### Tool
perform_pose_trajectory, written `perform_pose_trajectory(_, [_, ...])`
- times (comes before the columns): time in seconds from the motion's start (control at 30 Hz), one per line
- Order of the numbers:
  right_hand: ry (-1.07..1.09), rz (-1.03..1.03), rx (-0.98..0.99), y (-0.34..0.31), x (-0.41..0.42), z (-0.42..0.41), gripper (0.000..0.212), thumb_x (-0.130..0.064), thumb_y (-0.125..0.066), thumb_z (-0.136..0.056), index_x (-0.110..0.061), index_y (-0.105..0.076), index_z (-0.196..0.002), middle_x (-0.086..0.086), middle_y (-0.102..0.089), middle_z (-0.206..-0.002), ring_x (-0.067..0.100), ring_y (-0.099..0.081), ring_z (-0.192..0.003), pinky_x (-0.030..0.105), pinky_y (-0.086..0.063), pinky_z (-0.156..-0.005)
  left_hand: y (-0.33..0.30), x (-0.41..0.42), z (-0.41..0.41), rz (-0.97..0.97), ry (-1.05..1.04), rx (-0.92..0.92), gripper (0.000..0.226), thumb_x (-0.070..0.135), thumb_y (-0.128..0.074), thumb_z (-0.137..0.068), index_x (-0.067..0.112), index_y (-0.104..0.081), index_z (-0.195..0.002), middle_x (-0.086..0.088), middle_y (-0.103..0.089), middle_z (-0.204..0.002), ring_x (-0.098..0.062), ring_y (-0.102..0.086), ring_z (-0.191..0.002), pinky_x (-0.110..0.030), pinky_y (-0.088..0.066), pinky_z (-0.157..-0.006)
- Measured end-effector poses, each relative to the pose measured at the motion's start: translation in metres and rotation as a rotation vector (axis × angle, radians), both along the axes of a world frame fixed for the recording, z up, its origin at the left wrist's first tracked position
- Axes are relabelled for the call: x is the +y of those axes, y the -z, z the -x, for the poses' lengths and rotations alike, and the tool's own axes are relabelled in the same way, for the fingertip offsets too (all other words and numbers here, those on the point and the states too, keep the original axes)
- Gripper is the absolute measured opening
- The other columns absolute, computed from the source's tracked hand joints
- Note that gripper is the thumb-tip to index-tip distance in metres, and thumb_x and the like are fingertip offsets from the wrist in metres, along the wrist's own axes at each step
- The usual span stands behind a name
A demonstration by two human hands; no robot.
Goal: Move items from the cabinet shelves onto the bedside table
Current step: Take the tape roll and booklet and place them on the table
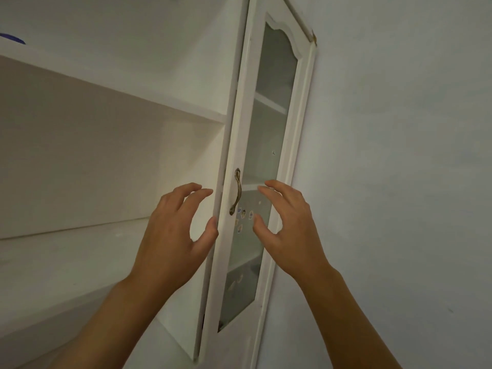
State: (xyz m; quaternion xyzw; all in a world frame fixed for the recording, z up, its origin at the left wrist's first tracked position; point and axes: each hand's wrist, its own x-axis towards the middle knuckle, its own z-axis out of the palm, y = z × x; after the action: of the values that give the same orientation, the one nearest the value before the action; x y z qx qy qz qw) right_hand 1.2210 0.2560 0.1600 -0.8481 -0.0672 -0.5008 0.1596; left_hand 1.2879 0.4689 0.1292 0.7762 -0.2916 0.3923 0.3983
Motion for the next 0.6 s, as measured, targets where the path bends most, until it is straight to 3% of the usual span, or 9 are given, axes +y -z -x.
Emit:
perform_pose_trajectory(0.27, [-0.089,-0.013,0.032,0.004,-0.047,-0.094,0.054,-0.051,-0.063,-0.095,-0.03,-0.059,-0.145,-0.007,-0.054,-0.154,0.016,-0.05,-0.141,0.043,-0.041,-0.118,0.007,-0.051,-0.075,0.003,-0.043,0.025,0.062,0.062,-0.052,-0.092,0.031,-0.055,-0.145,0.004,-0.054,-0.152,-0.023,-0.052,-0.137,-0.048,-0.043,-0.112])
perform_pose_trajectory(0.33, [-0.115,-0.003,0.014,0.003,-0.059,-0.12,0.054,-0.05,-0.063,-0.095,-0.028,-0.06,-0.144,-0.005,-0.056,-0.153,0.017,-0.052,-0.14,0.047,-0.043,-0.117,0.007,-0.065,-0.094,-0.006,-0.061,0.027,0.068,0.067,-0.049,-0.091,0.03,-0.053,-0.147,0.003,-0.055,-0.152,-0.024,-0.053,-0.137,-0.045,-0.04,-0.112])
perform_pose_trajectory(0.47, [-0.166,0.008,0.0,0.002,-0.075,-0.168,0.054,-0.045,-0.065,-0.096,-0.024,-0.059,-0.146,-0.004,-0.057,-0.151,0.018,-0.05,-0.14,0.04,-0.04,-0.116,0.013,-0.09,-0.137,-0.053,-0.068,-0.009,0.07,0.063,-0.056,-0.092,0.03,-0.046,-0.152,0.004,-0.05,-0.155,-0.021,-0.05,-0.14,-0.043,-0.04,-0.113])
perform_pose_trajectory(0.6, [-0.252,0.049,-0.028,0.006,-0.082,-0.21,0.057,-0.039,-0.066,-0.098,-0.023,-0.053,-0.151,-0.005,-0.052,-0.154,0.015,-0.047,-0.143,0.049,-0.045,-0.117,0.023,-0.104,-0.172,-0.09,-0.078,-0.073,0.076,0.067,-0.053,-0.092,0.029,-0.041,-0.157,0.005,-0.038,-0.164,-0.017,-0.039,-0.148,-0.039,-0.036,-0.117])
